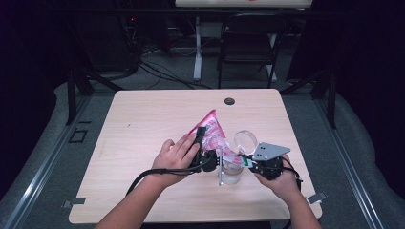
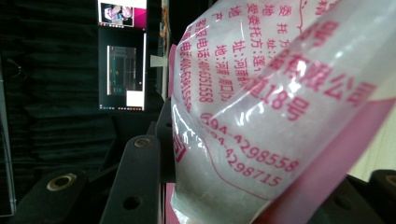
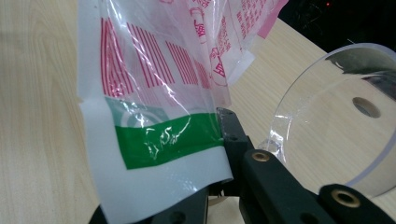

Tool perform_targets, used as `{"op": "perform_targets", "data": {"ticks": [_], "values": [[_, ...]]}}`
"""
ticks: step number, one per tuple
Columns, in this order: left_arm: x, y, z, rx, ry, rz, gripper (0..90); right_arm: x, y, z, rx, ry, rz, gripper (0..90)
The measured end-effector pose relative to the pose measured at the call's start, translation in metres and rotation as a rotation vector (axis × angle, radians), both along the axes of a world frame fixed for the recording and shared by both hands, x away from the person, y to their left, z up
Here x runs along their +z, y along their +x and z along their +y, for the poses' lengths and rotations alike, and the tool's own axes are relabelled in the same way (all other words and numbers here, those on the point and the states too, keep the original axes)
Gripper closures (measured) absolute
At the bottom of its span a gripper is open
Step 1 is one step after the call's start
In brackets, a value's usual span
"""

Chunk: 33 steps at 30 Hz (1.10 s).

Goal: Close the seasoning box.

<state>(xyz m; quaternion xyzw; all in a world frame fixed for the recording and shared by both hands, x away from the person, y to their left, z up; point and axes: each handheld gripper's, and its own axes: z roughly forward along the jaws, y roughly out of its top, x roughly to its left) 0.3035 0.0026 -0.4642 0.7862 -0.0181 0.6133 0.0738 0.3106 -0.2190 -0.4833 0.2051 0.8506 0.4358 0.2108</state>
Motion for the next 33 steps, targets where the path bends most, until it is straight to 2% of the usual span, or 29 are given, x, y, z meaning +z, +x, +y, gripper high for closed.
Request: {"op": "perform_targets", "data": {"ticks": [17, 21, 25, 33], "values": [[0.0, -0.0003, 0.0001, -0.001, -0.005, -0.003, 64.0, -0.0005, 0.0, 0.0008, 0.001, 0.002, -0.002, 90.0], [0.0013, -0.001, -0.0004, 0.009, 0.009, 0.001, 64.0, -0.0007, 0.0001, 0.0009, 0.0, 0.002, -0.003, 90.0], [0.0004, -0.0005, 0.0001, -0.002, -0.004, -0.004, 64.0, -0.0007, 0.0001, 0.0009, -0.001, 0.003, -0.003, 90.0], [0.0012, -0.0009, -0.0003, -0.002, 0.001, -0.009, 64.0, -0.0009, 0.0001, 0.0012, 0.0, 0.001, -0.002, 90.0]]}}
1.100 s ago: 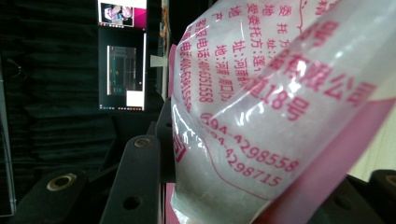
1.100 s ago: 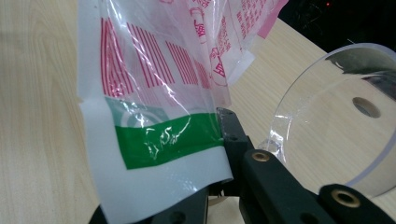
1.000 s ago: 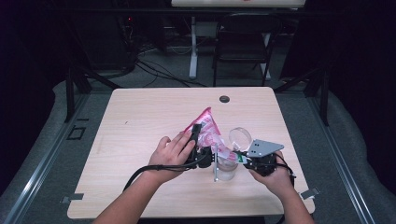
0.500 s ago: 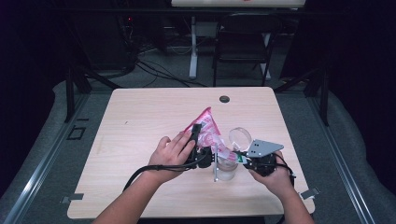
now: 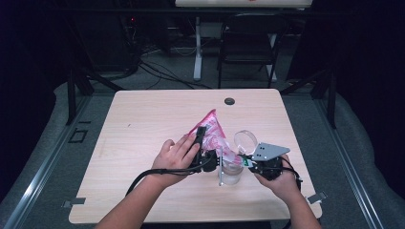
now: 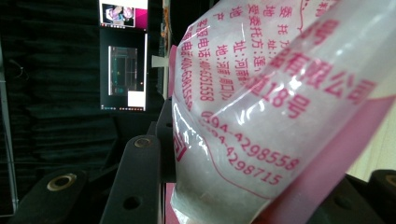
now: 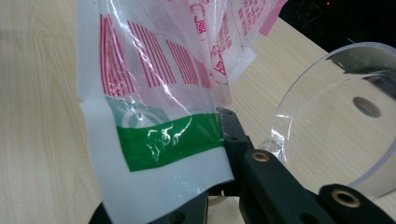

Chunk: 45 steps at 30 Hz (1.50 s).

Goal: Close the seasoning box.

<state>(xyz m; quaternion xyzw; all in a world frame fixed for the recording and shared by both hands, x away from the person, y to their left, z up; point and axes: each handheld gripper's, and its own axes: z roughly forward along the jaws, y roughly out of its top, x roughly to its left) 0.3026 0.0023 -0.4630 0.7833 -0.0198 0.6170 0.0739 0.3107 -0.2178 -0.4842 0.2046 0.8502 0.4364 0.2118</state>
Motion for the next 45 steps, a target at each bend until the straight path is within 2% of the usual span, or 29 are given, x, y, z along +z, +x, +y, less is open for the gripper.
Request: {"op": "perform_targets", "data": {"ticks": [26, 32, 34, 36, 45], "values": [[0.0, -0.0018, -0.0011, 0.011, 0.004, 0.006, 64.0, -0.0021, 0.0011, -0.0005, -0.003, -0.002, 0.008, 90.0], [0.0002, -0.0021, -0.0016, 0.005, 0.021, -0.001, 64.0, -0.0026, 0.0013, -0.0009, -0.006, -0.005, 0.01, 90.0], [-0.0009, -0.0016, -0.0016, -0.009, 0.014, -0.013, 63.9, -0.0026, 0.0016, -0.0014, -0.007, -0.007, 0.01, 90.0], [-0.0005, -0.0027, -0.0023, 0.003, 0.02, -0.006, 63.9, -0.0029, 0.0019, -0.0017, -0.006, -0.005, 0.012, 90.0], [0.0002, -0.0029, -0.0029, 0.0, 0.024, -0.003, 64.0, -0.0037, 0.0025, -0.0024, -0.004, 0.001, 0.025, 90.0]]}}
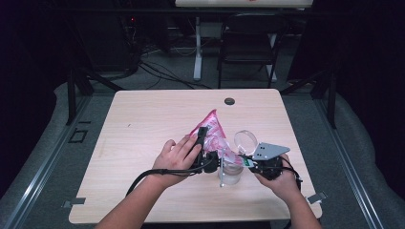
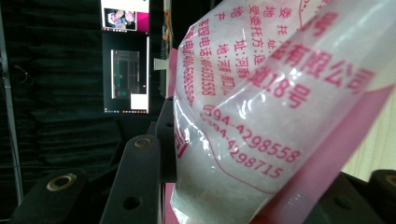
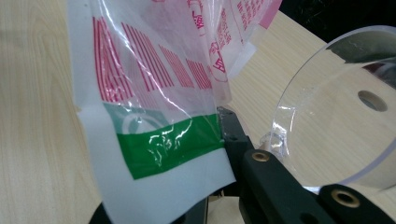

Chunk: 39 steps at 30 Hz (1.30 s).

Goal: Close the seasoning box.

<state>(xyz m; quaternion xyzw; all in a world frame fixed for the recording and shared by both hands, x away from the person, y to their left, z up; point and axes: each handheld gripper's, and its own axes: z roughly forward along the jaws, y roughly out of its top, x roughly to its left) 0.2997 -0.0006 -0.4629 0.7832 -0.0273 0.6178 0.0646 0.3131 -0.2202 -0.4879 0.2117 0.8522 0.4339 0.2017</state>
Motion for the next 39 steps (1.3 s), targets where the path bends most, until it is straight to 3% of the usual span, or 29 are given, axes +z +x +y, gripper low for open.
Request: {"op": "perform_targets", "data": {"ticks": [39], "values": [[0.0007, -0.0024, -0.0007, -0.021, -0.005, -0.019, 64.0, -0.0008, 0.0016, -0.0013, -0.017, -0.001, 0.002, 90.0]]}}
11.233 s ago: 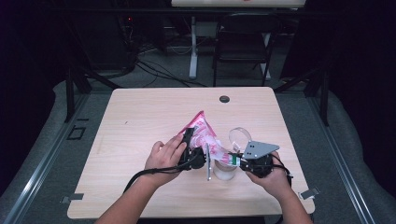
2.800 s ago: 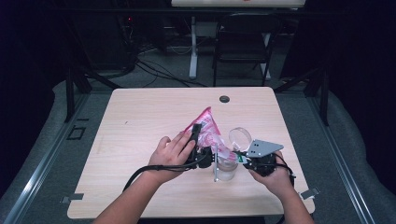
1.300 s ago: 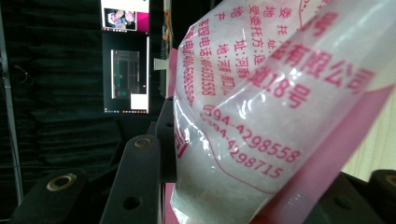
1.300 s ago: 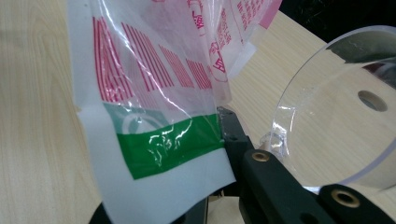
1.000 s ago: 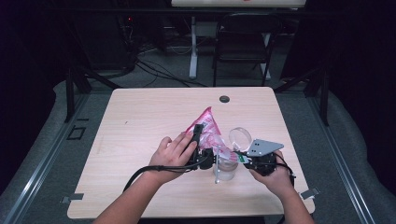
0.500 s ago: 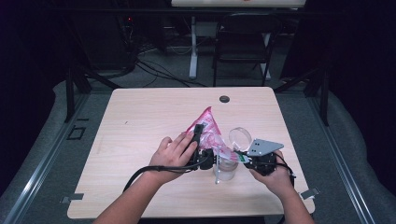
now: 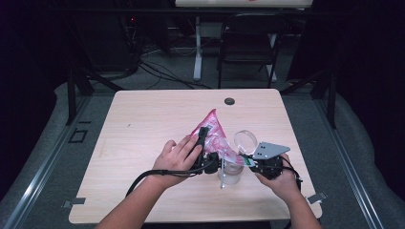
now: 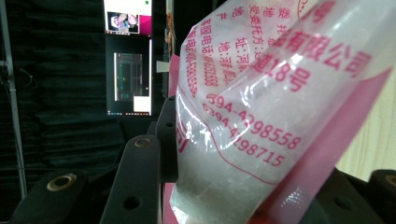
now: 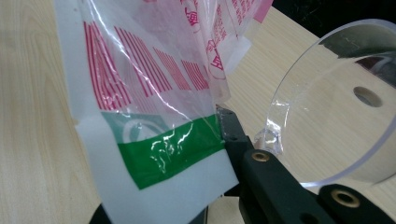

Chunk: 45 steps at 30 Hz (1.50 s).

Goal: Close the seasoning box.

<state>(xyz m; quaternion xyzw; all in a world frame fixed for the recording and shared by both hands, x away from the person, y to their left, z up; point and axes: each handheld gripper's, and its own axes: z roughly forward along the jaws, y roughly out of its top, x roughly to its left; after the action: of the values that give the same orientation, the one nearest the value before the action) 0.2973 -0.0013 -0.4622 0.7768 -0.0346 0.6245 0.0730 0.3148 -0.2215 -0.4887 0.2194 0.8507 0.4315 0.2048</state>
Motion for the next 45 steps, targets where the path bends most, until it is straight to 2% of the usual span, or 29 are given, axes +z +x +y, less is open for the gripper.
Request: {"op": "perform_targets", "data": {"ticks": [5, 11, 15, 18, 22, 45], "values": [[-0.0001, -0.0002, 0.0003, 0.001, -0.007, 0.0, 64.0, 0.0, 0.0, 0.0001, -0.001, 0.0, 0.0, 90.0], [0.0009, -0.0008, -0.0005, 0.009, 0.004, 0.007, 64.1, -0.0006, 0.0002, 0.0, -0.005, 0.002, 0.0, 90.0], [0.0004, -0.0001, -0.0002, -0.003, -0.001, -0.004, 64.1, -0.0006, 0.0002, 0.0001, -0.006, 0.001, -0.002, 90.0], [0.0003, -0.0011, -0.0002, 0.013, -0.007, 0.011, 64.1, -0.0005, 0.0002, 0.0001, -0.005, -0.002, -0.002, 90.0], [0.0012, -0.0012, -0.0004, 0.007, 0.002, 0.001, 64.2, -0.0005, 0.0002, 0.0002, -0.005, -0.002, -0.001, 90.0], [0.0022, -0.0017, -0.0004, 0.009, 0.003, 0.0, 64.3, -0.0008, 0.0, 0.0008, -0.002, -0.003, 0.001, 90.0]]}}
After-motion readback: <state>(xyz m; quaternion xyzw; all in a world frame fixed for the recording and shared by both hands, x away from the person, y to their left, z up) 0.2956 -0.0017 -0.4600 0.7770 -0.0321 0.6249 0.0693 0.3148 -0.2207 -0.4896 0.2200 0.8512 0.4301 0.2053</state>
